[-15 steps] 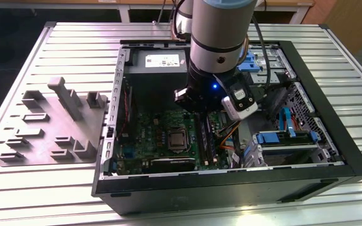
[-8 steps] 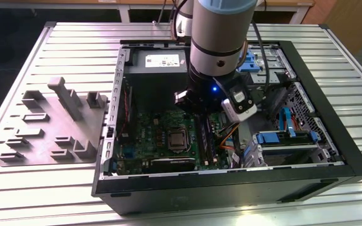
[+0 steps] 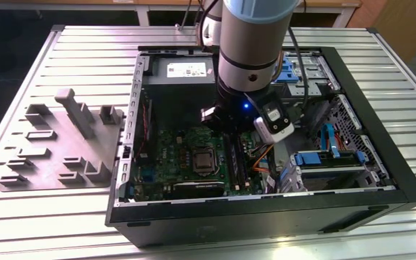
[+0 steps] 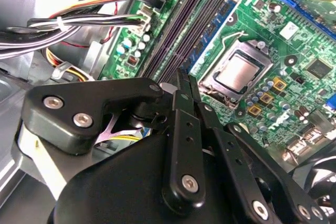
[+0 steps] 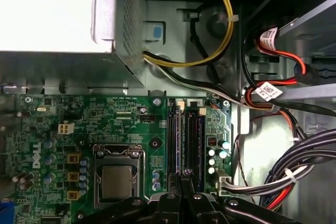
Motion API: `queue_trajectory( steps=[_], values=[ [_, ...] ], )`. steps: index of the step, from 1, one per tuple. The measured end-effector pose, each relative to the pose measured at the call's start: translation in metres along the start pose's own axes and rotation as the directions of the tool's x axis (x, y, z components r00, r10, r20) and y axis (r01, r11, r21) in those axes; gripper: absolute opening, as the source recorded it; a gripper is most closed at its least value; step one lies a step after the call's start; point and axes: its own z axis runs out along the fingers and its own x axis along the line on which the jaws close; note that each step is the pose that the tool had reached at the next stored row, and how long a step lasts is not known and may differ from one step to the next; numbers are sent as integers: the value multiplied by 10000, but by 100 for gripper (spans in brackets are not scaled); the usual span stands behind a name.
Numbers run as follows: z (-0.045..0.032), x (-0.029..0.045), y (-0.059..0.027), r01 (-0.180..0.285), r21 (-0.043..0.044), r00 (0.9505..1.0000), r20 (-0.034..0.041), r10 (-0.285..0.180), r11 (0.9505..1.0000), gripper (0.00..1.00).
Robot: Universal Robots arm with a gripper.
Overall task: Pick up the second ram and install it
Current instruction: 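Insert the second ram into the second slot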
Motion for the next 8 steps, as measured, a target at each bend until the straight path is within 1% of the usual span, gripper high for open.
queue_trajectory(
  steps=[8],
  values=[
    [47,-17,-19,-1,1,10000,0,1,10000,11]
  ],
)
